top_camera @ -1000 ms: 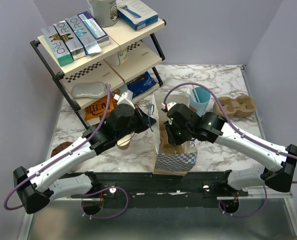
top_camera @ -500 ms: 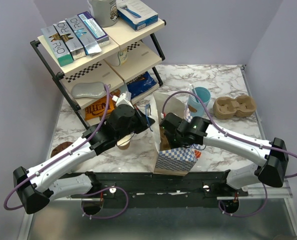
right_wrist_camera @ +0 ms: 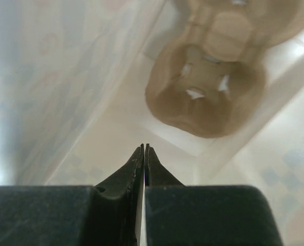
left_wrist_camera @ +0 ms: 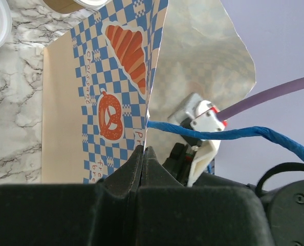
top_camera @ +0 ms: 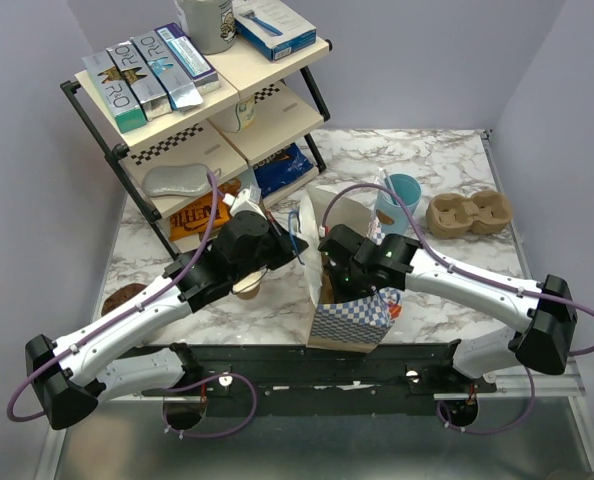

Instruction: Pack the takeout coffee

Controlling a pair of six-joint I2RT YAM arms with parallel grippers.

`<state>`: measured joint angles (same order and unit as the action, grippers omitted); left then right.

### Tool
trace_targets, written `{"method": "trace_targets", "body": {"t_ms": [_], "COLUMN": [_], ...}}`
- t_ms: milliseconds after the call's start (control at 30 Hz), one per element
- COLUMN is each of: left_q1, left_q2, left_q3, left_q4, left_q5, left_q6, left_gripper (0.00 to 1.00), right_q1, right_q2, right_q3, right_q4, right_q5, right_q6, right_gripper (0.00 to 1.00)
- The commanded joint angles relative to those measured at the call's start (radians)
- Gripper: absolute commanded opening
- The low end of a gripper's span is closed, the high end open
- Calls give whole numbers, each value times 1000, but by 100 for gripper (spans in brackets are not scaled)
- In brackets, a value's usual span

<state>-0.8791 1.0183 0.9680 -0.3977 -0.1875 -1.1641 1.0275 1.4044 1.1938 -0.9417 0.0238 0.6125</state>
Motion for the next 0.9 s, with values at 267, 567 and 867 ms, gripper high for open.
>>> {"method": "trace_targets", "body": {"t_ms": [267, 567, 867], "left_q1": [-1, -3, -3], "left_q2": [2, -12, -9], "left_q3": [-61, -68, -31], "left_q4": [28, 30, 22], "left_q5": [-35, -35, 6], "left_q6": [0, 10, 113], "left_gripper": [0, 0, 0], "right_q1": [3, 2, 2], "right_q2": [82, 61, -97], "right_q3": [-158, -157, 56], "right_q4": [162, 212, 9], "right_q5": [-28, 4, 151], "right_q6": [21, 13, -19], "right_gripper": [11, 11, 33]}}
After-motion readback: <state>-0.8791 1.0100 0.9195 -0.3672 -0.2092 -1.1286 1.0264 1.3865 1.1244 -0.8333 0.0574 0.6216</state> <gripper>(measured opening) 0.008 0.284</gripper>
